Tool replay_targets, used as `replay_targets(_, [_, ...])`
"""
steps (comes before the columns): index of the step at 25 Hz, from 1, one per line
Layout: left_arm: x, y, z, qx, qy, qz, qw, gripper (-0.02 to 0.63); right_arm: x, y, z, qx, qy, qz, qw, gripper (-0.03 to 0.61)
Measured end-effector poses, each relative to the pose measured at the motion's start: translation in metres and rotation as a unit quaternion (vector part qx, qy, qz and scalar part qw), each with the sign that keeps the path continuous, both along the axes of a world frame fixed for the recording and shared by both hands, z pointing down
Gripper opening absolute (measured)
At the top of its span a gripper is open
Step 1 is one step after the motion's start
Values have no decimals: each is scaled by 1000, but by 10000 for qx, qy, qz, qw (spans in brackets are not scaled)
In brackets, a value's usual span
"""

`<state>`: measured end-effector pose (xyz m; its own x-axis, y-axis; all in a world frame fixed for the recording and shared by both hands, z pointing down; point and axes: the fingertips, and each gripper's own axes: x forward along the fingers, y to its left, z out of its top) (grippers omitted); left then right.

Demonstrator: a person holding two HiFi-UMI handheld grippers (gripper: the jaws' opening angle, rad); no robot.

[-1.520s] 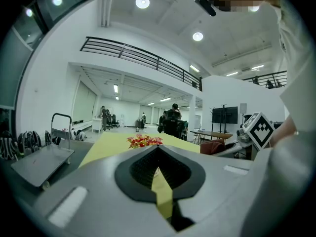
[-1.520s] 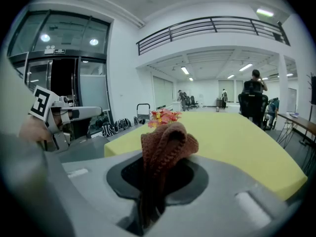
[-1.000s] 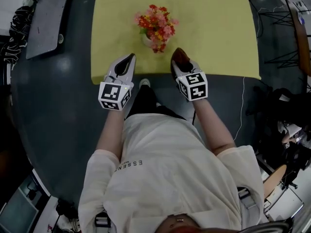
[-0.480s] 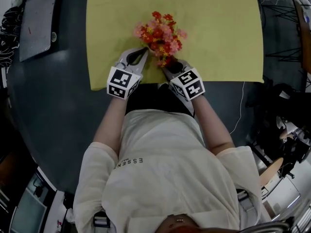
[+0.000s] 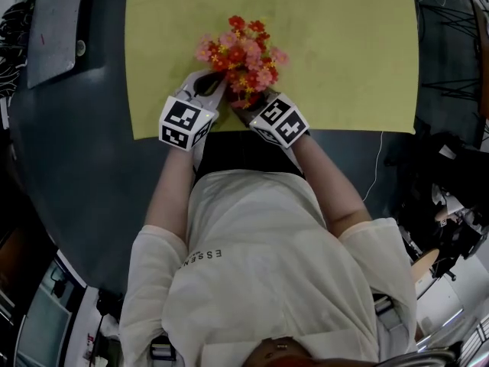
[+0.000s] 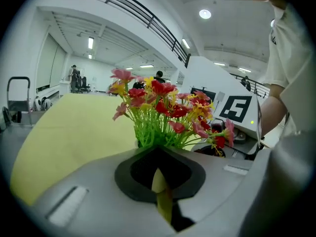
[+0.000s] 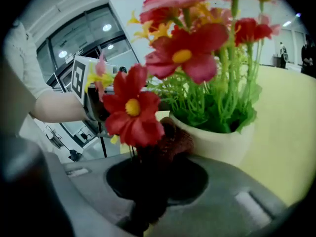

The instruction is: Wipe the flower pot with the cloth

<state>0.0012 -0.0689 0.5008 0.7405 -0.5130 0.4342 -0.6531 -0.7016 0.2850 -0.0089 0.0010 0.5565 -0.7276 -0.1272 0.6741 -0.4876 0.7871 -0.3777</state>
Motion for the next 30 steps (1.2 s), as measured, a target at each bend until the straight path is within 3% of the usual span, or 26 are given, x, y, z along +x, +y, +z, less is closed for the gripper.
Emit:
replay_targets(11, [0, -2, -4, 377, -224, 151, 9989, 15, 39, -10, 4, -82, 161, 661, 9976, 63])
replay_targets(19, [-3, 0, 1, 309, 6, 153, 9994, 15, 107, -33, 7, 41, 762, 1149, 9904, 63])
replay_targets(25, [-1, -1, 0, 312, -8, 179, 9994, 15, 124, -94, -4, 620, 914, 1161, 9871, 63])
replay_targets(30, [-1, 0, 0, 317, 46, 47, 9995, 15, 103, -131, 0, 928, 696, 687, 9909, 64])
